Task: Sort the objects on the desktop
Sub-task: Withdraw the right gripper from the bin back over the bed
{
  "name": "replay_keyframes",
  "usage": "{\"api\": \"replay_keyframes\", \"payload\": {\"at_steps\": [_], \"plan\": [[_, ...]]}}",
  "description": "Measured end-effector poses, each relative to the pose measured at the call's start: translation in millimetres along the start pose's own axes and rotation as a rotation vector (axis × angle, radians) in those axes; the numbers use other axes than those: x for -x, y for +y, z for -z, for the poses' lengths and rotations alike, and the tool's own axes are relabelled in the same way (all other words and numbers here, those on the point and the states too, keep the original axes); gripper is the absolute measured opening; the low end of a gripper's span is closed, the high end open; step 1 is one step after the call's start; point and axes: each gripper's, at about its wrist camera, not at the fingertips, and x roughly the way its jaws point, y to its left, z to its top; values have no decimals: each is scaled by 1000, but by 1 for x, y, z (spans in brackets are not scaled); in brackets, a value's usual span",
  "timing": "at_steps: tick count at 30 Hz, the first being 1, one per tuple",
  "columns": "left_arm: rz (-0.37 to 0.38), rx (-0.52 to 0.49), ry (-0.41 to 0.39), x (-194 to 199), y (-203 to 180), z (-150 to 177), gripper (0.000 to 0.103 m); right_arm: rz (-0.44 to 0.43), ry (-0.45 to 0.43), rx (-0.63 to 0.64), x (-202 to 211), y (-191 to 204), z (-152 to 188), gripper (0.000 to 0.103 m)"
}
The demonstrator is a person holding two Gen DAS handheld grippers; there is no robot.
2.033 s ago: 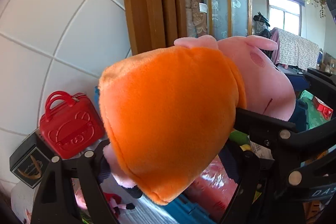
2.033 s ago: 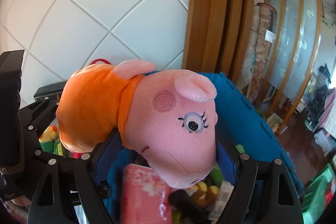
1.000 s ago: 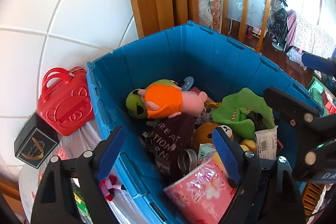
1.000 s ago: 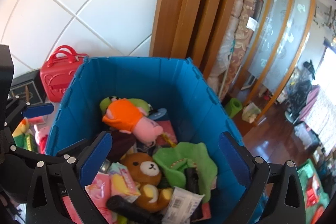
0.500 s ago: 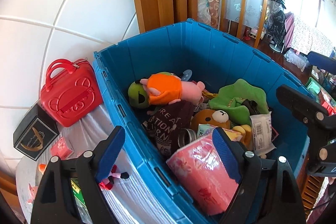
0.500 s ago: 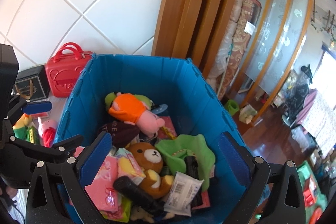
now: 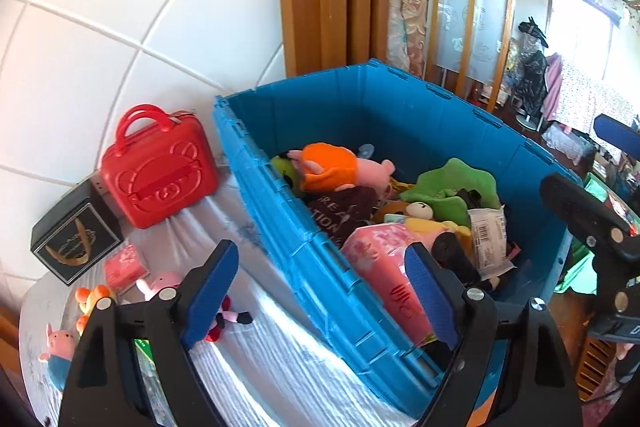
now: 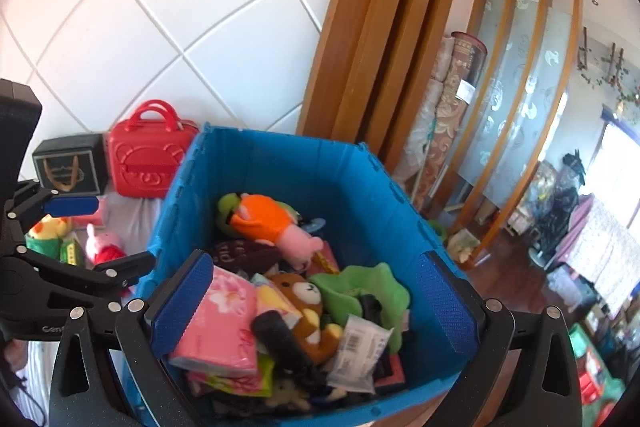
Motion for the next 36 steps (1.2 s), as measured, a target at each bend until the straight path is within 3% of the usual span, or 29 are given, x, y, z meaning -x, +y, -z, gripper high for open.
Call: {"api": "replay_keyframes", "payload": {"at_steps": [18,26,36], "plan": [[-37,86,-1,45,77,89,85,-137,14,-9,45,99,31,103],[-112,169,33,45,131,133,85,-234,37,39,45,158,32,103],[-254,282,74,46,205,180,85,-387,87,124,16,241,31,103]]}}
